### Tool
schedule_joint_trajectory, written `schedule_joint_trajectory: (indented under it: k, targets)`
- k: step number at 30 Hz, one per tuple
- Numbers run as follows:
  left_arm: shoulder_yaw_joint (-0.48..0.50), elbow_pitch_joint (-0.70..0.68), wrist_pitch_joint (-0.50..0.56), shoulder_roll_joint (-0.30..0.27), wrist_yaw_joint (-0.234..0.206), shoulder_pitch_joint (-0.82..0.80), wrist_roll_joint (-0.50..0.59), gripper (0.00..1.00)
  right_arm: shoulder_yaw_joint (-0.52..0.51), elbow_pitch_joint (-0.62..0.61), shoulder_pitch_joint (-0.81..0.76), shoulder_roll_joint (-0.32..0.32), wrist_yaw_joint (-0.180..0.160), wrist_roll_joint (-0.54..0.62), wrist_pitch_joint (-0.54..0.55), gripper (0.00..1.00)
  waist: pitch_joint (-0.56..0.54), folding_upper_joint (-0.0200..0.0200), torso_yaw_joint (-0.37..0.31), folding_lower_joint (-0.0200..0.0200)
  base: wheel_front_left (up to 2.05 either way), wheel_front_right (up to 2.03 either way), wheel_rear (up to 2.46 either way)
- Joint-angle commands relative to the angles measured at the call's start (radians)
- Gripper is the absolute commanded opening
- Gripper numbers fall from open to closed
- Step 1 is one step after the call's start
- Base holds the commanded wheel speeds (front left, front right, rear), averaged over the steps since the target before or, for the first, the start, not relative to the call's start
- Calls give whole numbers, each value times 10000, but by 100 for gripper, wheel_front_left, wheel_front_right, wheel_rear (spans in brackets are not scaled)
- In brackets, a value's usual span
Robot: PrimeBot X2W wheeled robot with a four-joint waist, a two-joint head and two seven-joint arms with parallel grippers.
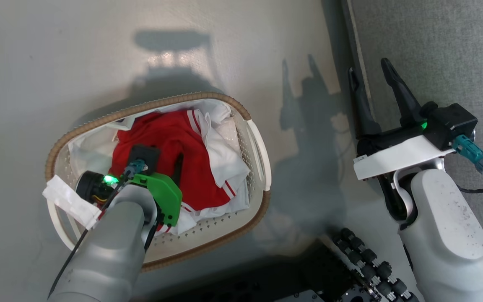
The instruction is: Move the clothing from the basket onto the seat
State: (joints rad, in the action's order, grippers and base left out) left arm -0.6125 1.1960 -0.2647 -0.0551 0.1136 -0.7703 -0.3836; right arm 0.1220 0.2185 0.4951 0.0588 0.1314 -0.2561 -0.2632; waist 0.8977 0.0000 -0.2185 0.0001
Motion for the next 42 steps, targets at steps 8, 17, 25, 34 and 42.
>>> schedule_joint_trajectory:
  k: [8, 17, 25, 34, 42]
  targets:
    - [-60, 400, 6, -79, -144, -682, 103, 100, -76, -147, 160, -34, -12, 41, -22, 100, 841, 0, -267, -1, 0, 0, 0]
    - [-195, 641, 7, -3, 22, -796, -105, 0, -42, 11, 305, -59, -14, 23, -21, 100, 673, 0, -205, -1, 0, 0, 0]
    - [-268, 411, 6, 12, 105, -181, -203, 0, 9, 294, 107, -55, -14, -135, -21, 100, -283, 0, 27, -1, 0, 0, 0]
    - [-97, -366, 6, -25, 158, 901, -207, 0, 194, 746, -387, -57, -12, -393, -21, 100, -1852, 0, 140, -1, 0, 0, 0]
    - [-112, -1044, 6, 8, 168, 2077, -120, 0, 179, 1104, -947, -55, -12, -262, -21, 100, -3499, 0, 368, -1, 0, 0, 0]
